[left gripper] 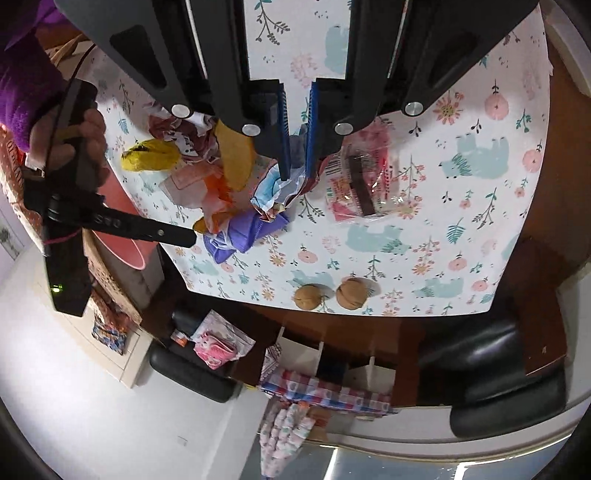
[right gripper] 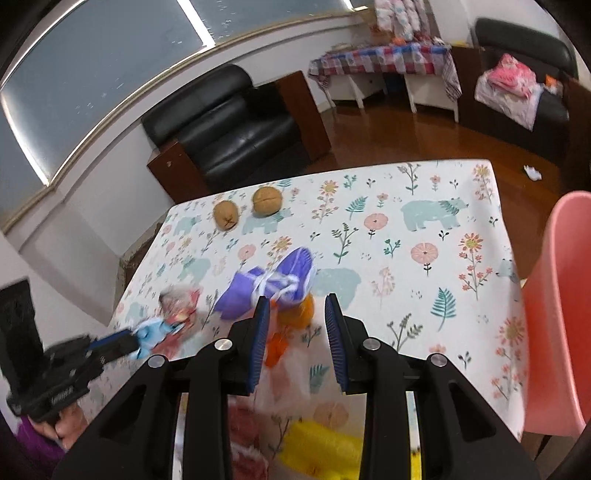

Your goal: Collect trash

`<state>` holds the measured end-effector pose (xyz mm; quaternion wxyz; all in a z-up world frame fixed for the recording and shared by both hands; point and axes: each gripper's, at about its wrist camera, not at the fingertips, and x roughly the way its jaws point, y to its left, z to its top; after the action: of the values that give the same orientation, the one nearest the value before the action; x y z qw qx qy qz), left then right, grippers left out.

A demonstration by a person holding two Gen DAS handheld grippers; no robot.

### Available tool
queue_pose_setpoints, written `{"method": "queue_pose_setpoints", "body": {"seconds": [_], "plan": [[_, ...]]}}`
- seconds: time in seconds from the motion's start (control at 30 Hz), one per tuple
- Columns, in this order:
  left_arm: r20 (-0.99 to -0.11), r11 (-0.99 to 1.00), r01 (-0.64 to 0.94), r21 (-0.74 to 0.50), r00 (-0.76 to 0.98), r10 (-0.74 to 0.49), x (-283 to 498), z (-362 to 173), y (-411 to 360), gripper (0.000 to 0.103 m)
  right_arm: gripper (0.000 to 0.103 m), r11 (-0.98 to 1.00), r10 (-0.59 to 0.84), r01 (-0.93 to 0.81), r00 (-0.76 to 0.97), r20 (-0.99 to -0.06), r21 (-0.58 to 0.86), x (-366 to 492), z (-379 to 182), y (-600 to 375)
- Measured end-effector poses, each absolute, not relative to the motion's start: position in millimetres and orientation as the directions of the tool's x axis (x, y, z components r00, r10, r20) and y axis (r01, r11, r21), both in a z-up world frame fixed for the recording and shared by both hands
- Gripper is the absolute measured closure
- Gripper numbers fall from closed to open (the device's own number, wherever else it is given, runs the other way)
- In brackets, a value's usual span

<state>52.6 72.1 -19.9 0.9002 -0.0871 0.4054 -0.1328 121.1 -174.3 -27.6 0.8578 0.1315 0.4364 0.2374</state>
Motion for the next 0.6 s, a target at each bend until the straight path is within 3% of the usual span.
{"method": "queue_pose_setpoints", "body": {"seconds": [0.1, 0.17, 0.33, 0.4, 0.43, 0.47, 0.6], "plan": [[-0.700, 0.946, 0.159, -0.284, 0.640, -0.318, 52, -19, 76, 0.095, 0.070, 0.827, 0.559, -0.265, 0.481, -0.675, 0.495, 138, -29, -176], [-0.698, 0.945, 0.158, -0.287, 0.641, -0.319, 52, -20, 76, 0.095, 0.063, 0.816, 0.573, -0.243, 0.462, -0.678, 0.524, 149, -34, -174], [-0.695, 0.941, 0.153, -0.303, 0.639, -0.328, 50, -20, 76, 0.095, 0.063, 0.804, 0.589, -0.228, 0.427, -0.686, 0.548, 159, -46, -165], [-0.696, 0.941, 0.150, -0.304, 0.640, -0.327, 48, -20, 76, 0.095, 0.069, 0.792, 0.606, -0.240, 0.425, -0.672, 0.562, 156, -46, -162], [-0.696, 0.940, 0.148, -0.307, 0.639, -0.327, 48, -21, 76, 0.095, 0.083, 0.791, 0.608, -0.252, 0.433, -0.666, 0.558, 153, -44, -161], [-0.697, 0.940, 0.144, -0.310, 0.638, -0.328, 47, -22, 76, 0.095, 0.086, 0.792, 0.606, -0.259, 0.437, -0.665, 0.552, 151, -42, -161], [-0.694, 0.938, 0.135, -0.318, 0.641, -0.327, 44, -21, 75, 0.095, 0.090, 0.792, 0.606, -0.288, 0.473, -0.639, 0.538, 136, -27, -166]]}}
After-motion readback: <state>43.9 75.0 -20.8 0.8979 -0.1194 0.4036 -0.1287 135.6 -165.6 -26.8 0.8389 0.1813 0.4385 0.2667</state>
